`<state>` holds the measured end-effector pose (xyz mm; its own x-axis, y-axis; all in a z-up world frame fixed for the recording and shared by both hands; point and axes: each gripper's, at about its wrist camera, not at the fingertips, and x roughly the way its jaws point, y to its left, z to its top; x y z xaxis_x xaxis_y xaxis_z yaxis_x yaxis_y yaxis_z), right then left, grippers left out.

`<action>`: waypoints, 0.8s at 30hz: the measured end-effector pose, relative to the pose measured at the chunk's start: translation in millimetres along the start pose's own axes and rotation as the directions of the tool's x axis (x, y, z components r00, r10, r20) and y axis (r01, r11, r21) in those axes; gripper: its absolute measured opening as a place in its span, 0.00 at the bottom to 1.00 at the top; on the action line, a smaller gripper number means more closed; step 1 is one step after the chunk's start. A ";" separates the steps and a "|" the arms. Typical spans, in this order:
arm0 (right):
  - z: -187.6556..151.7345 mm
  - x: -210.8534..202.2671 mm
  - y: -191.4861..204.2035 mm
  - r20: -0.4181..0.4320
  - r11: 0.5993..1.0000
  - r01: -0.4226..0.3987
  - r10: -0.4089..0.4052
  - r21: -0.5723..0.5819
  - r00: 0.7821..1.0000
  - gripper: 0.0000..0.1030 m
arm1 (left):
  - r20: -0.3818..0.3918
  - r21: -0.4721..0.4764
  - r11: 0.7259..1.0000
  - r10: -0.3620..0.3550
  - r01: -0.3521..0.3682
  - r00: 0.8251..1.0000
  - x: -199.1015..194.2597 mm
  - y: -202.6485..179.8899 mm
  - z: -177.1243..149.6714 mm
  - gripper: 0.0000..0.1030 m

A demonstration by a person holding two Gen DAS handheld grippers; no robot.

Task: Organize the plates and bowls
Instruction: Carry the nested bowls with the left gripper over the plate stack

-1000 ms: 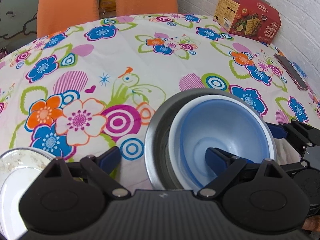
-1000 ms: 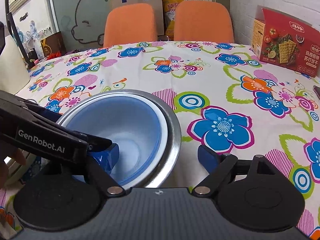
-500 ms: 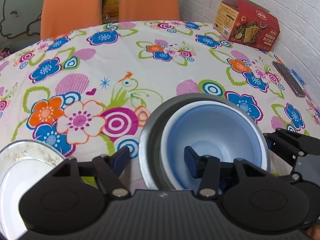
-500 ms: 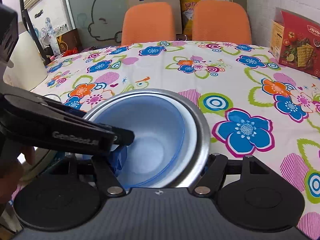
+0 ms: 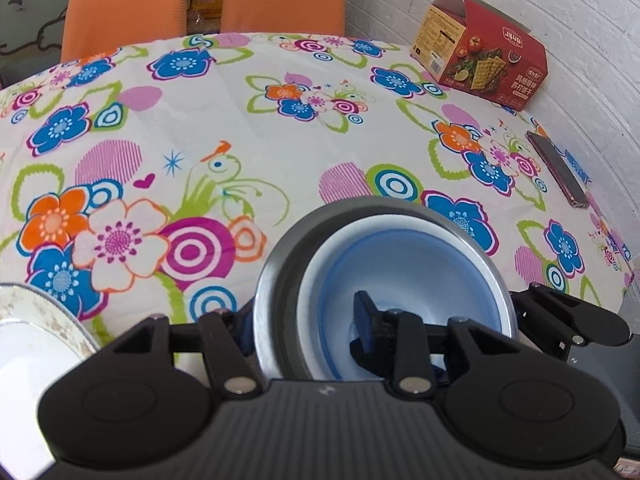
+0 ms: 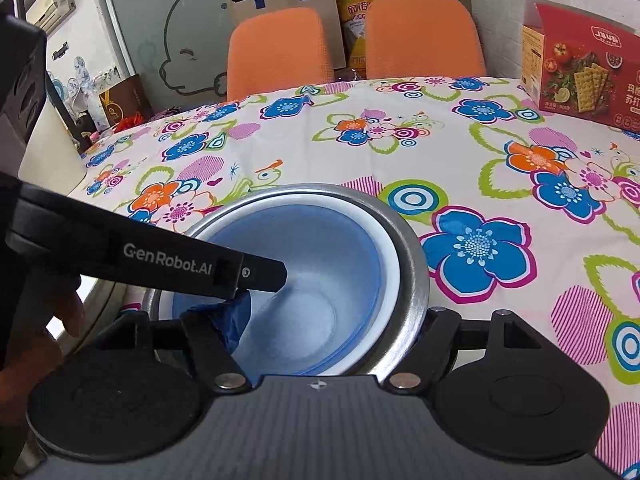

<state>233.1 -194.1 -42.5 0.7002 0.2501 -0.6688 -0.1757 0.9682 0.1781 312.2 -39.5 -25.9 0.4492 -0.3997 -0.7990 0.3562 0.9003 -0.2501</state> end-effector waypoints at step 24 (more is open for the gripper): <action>21.6 -33.1 92.6 0.092 0.979 -0.098 0.115 -0.176 0.989 0.61 | 0.181 -0.087 0.992 0.109 -0.094 0.977 -107.3 38.5 -29.1 0.32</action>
<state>208.6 -112.9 11.8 0.7356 0.3584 -0.5748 -0.3626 0.9251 0.1126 253.8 43.1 34.3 0.6261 -0.3238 -0.7093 0.2392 0.9456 -0.2205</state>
